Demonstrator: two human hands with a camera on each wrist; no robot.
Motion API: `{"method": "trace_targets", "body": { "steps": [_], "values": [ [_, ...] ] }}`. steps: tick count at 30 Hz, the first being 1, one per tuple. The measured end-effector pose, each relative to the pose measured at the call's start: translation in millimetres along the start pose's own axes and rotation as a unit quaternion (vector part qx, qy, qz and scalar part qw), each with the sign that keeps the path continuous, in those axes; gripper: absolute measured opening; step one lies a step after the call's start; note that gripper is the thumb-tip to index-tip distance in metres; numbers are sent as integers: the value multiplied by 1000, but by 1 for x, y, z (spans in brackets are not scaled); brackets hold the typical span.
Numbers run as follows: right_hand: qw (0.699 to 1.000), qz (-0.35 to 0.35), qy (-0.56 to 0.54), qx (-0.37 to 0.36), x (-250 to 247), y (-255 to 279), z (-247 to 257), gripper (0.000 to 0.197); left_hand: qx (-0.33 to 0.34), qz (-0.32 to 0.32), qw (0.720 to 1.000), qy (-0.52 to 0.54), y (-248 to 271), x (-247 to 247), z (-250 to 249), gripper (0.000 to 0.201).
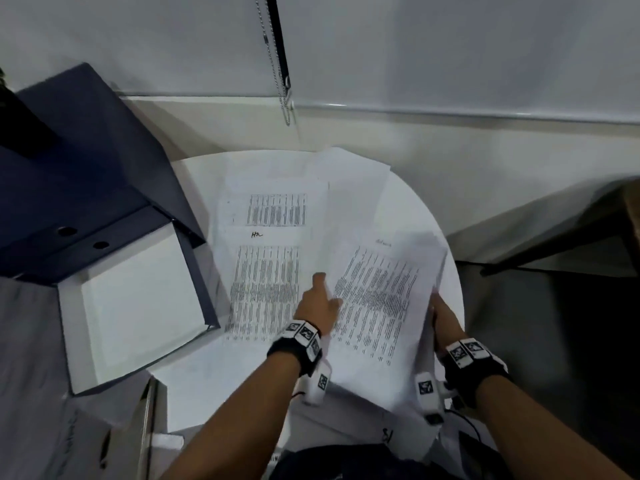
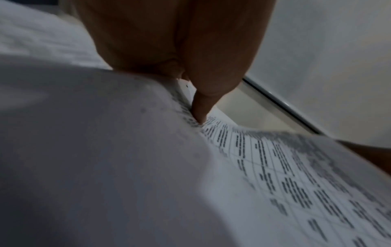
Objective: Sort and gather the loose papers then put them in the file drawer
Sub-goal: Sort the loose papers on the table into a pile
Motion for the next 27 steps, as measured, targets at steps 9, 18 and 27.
{"method": "trace_targets", "body": {
  "steps": [9, 18, 27],
  "values": [
    [993, 39, 86, -64, 5, 4, -2, 86, -8, 11, 1000, -26, -15, -8, 10, 63],
    [977, -33, 203, -59, -1, -5, -6, 63, -9, -99, 994, -36, -39, -61, 24, 40],
    [980, -17, 189, -57, -12, -52, -38, 88, -358, -166, 919, 24, -40, -119, 128, 105]
  ]
}}
Point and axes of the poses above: each hand's wrist, its own y-axis away from the middle knuckle, its own x-axis out of the palm, z = x × y, the point moved 7 cm from there along -y, towards the middle knuckle, and after that the axes turned 5 degrees about -z, right-handed, at the moved point
